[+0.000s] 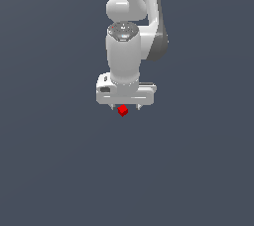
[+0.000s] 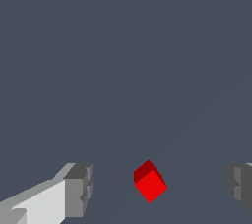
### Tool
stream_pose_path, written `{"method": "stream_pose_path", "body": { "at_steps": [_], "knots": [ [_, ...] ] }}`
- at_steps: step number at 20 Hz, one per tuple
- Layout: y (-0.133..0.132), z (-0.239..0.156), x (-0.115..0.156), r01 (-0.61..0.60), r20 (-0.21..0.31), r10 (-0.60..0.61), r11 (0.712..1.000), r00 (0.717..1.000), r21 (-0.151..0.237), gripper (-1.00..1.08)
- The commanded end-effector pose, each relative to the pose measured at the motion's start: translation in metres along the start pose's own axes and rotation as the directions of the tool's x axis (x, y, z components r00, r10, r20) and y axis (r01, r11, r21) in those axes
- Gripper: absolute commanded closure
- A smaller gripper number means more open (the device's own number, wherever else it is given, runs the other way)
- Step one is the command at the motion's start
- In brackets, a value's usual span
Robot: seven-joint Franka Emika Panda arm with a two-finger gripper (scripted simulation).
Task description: Pick up the red cube and move it to a goal position.
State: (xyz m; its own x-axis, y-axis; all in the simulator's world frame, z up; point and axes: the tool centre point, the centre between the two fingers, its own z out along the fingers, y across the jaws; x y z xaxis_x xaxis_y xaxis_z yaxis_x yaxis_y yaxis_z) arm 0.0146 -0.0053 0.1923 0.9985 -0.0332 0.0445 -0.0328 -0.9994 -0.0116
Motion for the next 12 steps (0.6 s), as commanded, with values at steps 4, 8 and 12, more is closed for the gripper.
{"method": "stream_pose_path", "body": {
  "at_steps": [4,8,12],
  "knots": [
    [0.0,0.002,-0.001,0.006,0.0,-0.006,1.0,1.0,0.0,-0.92],
    [-0.001,0.009,-0.006,0.035,0.002,-0.035,0.999,0.999,0.0,-0.92],
    [-0.002,0.021,-0.014,0.086,0.006,-0.086,0.996,0.996,0.001,-0.92]
  ]
}}
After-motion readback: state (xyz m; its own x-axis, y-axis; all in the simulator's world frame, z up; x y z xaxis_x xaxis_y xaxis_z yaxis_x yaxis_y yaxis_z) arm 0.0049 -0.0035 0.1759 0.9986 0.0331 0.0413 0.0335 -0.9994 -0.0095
